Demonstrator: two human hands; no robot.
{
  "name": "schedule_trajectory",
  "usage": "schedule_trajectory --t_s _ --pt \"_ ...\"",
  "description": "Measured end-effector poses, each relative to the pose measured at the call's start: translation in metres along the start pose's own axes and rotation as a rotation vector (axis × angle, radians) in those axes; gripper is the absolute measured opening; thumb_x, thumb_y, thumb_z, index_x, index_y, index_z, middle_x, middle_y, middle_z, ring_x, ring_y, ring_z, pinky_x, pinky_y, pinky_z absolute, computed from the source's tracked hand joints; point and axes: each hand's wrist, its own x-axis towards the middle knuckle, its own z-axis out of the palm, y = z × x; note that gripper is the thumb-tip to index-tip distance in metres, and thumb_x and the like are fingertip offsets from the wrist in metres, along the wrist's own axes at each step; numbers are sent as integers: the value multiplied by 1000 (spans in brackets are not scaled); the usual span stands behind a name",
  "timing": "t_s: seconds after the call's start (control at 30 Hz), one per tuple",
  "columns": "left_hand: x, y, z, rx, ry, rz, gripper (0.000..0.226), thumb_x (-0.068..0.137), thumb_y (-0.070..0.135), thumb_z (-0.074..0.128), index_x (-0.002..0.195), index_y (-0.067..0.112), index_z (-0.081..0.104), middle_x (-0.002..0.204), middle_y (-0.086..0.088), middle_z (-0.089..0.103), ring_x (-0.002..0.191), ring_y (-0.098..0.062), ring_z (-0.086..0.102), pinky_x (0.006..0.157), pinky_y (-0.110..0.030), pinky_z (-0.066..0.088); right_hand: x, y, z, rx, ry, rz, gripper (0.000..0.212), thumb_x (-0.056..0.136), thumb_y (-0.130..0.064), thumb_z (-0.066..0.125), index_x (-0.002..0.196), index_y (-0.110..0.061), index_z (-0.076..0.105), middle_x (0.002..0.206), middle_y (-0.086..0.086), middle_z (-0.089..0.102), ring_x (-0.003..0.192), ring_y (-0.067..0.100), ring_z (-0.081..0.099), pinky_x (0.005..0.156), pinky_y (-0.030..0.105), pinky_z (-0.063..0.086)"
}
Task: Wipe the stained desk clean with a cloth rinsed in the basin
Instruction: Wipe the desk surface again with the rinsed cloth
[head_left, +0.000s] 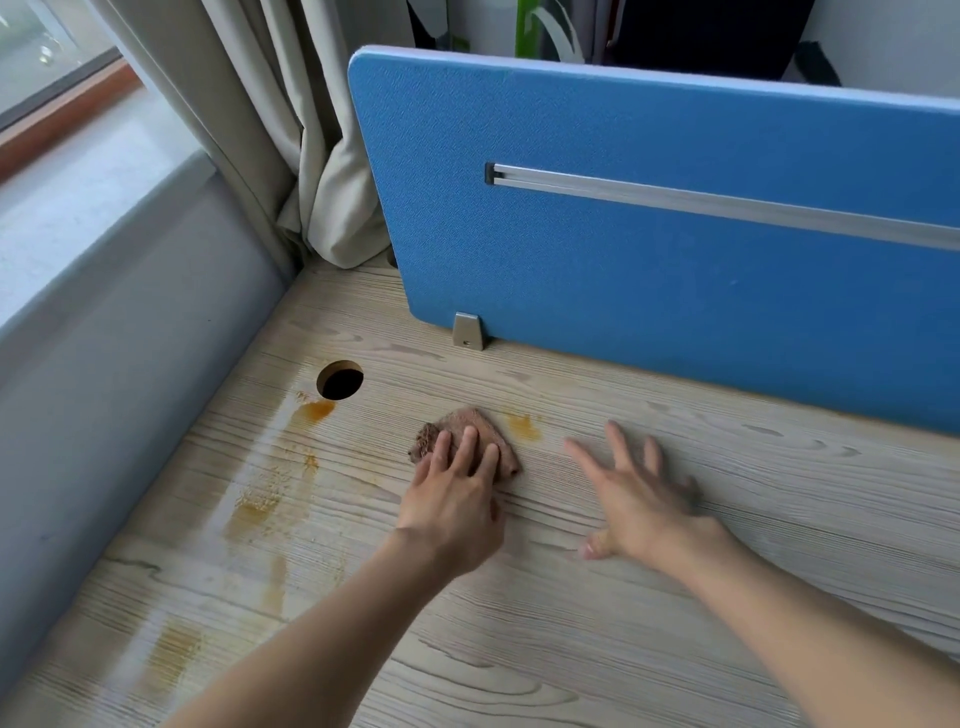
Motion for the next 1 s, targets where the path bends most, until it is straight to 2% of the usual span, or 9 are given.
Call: schedule_trajectory --t_s 0.13,0.23,0.33,0.4,0.57,0.73,0.9,1.0 --pt "1 16 1 10 -10 -8 72 98 43 30 159 17 4 167 -9 -8 152 -37 -10 124 -47 4 3 8 4 38 9 70 115 79 -48 79 150 -54 -11 163 -2 -26 148 45 -13 103 74 30" --pt "-4 15 3 46 -29 32 71 98 43 31 159 20 4 167 -7 -9 152 -35 -12 124 -46 4 3 6 5 28 6 72 114 79 -49 78 150 -53 -12 163 -1 -25 147 46 -11 102 73 32" --pt "12 10 -4 31 11 -2 69 98 42 33 159 23 6 167 -7 -7 152 -34 -10 124 -45 6 2 6 2 12 5 80 112 81 -49 77 150 -53 -11 163 -1 -24 148 46 -10 100 72 34" --pt "17 19 -5 3 20 -24 69 98 42 31 159 20 6 167 -9 -7 152 -37 -10 124 -47 5 1 6 2 16 -3 78 112 82 -48 77 151 -52 -11 163 -1 -25 148 46 -11 100 72 34" --pt "7 34 8 67 -1 70 72 98 47 31 159 21 3 167 -8 -10 151 -36 -14 124 -47 1 2 5 2 18 -12 80 111 82 -49 76 150 -53 -12 163 -1 -25 147 47 -12 100 72 32" --pt "32 33 -4 20 25 -4 68 100 44 27 160 21 5 167 -10 -8 151 -38 -11 124 -49 4 1 5 0 31 -27 77 110 84 -44 76 151 -52 -11 163 0 -27 148 46 -15 102 73 30" --pt "25 37 2 64 -2 64 66 101 44 27 159 25 4 167 -8 -10 152 -36 -13 124 -47 2 2 5 0 42 -31 71 111 83 -42 77 152 -51 -9 163 0 -26 147 48 -14 101 74 30" --pt "44 32 -9 37 13 14 65 101 44 27 159 26 5 167 -8 -9 152 -36 -11 124 -48 4 2 4 0 39 -40 74 111 84 -42 77 151 -51 -11 162 0 -28 147 47 -16 101 75 29"
